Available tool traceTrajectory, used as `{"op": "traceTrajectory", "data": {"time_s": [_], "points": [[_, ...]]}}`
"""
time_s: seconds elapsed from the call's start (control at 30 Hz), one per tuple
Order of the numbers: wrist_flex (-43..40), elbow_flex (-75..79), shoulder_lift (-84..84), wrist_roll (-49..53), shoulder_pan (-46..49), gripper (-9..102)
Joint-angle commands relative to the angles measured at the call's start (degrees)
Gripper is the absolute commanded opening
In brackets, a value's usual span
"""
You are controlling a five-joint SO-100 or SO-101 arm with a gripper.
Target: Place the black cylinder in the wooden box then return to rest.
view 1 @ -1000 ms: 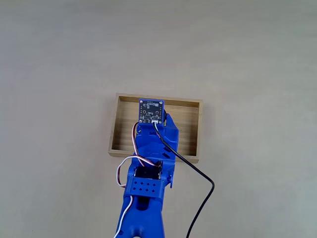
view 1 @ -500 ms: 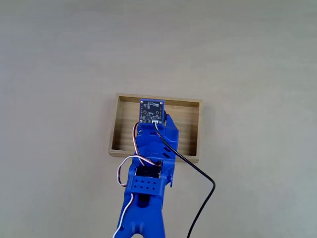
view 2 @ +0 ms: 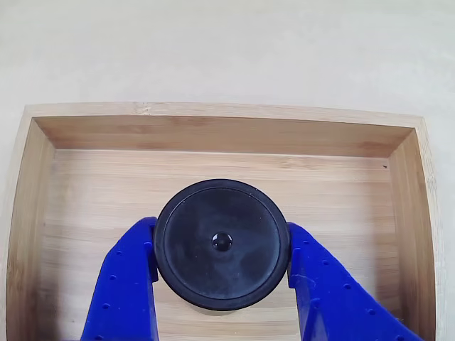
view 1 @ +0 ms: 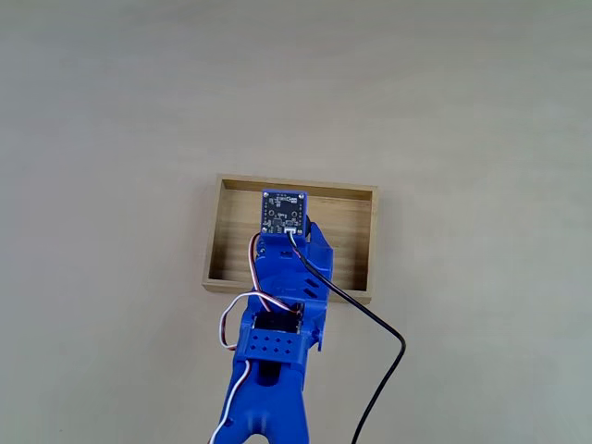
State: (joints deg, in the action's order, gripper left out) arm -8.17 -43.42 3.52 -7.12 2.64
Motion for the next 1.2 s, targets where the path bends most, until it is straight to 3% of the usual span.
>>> {"op": "traceTrajectory", "data": {"time_s": [0.0,0.77,1.17], "points": [[2.5,0.8,0.9,-0.3,-0.8,17],[4.5,-1.7,0.4,-2.3,-0.4,17],[4.5,-3.8,2.9,-2.7,0.5,30]]}}
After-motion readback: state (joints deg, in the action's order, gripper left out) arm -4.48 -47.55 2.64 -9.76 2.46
